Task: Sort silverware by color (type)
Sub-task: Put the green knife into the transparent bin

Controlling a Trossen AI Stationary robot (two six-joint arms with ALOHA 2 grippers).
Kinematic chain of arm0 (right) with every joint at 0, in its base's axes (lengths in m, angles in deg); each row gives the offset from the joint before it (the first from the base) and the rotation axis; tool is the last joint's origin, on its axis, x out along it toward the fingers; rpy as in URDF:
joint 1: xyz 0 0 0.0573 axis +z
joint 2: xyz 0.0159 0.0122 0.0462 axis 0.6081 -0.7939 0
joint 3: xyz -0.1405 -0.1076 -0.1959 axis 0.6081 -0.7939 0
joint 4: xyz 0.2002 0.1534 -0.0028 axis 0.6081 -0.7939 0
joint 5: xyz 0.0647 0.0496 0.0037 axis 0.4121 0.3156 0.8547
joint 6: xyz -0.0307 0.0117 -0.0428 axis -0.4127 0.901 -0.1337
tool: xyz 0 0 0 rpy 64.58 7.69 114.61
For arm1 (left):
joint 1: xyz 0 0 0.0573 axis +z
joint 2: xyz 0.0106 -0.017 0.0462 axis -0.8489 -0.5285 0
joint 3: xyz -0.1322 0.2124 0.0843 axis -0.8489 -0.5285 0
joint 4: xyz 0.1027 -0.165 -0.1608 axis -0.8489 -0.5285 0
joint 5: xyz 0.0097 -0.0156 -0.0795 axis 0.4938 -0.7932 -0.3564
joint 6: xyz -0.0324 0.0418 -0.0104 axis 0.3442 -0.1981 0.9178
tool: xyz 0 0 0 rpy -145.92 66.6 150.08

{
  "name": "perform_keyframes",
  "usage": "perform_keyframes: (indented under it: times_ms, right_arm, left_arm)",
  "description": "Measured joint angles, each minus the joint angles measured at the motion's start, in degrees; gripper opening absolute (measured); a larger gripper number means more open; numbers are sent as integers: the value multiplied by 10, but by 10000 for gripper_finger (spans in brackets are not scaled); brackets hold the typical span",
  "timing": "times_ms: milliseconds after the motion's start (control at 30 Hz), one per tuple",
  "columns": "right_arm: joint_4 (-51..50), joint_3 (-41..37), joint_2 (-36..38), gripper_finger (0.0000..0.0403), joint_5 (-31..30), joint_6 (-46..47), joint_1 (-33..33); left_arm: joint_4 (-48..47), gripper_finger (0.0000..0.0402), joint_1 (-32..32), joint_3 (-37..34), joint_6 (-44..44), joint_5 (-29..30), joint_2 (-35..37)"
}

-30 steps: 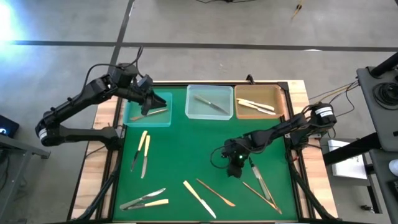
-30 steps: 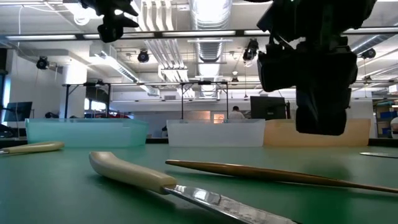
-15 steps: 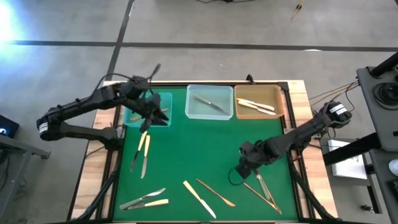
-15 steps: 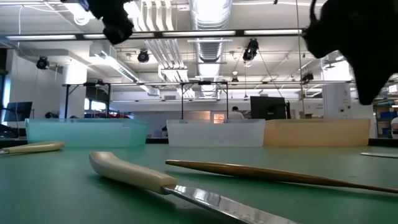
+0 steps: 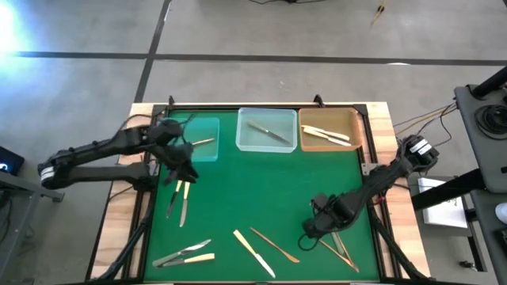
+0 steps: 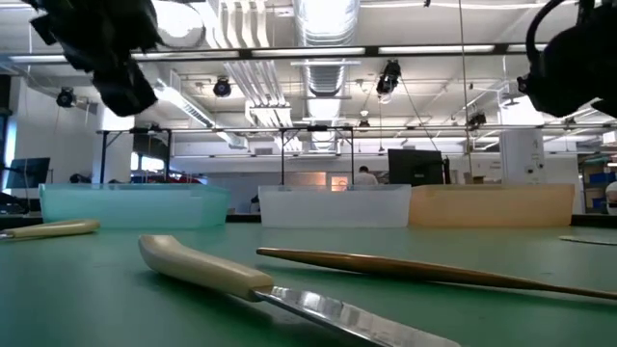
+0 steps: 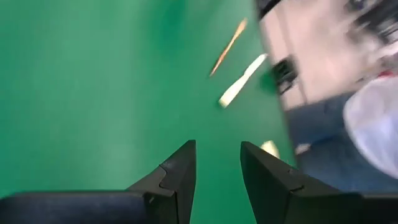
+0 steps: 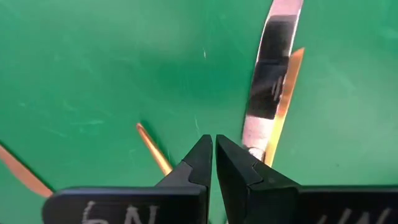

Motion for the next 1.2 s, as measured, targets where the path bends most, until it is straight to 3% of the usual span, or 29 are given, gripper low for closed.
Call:
perform_keyframes:
  times_ms: [133, 333, 467, 667, 1000, 1100, 1200]
  right_arm:
    - [0, 13, -27, 13, 12, 0, 8]
    - [0, 21, -61, 13, 13, -8, 9]
    - [-1, 23, -79, 13, 13, 8, 10]
    - [-1, 33, -92, 13, 13, 15, 10]
    - [0, 38, -100, 13, -2, 15, 10]
    - [0, 38, -100, 13, -3, 18, 10]
    - [0, 38, -99, 13, -4, 15, 10]
  left_arm:
    - [-34, 109, -2, 4, 28, 14, 75]
    - [-101, 109, -3, -7, 103, 143, 153]
    - [-143, 109, -3, -8, 109, 152, 188]
    - [-185, 109, -3, -8, 112, 222, 231]
    - [-173, 109, -3, -29, 84, 226, 342]
    - [-173, 109, -3, -36, 114, 237, 392]
    - [-171, 109, -3, -41, 193, 285, 440]
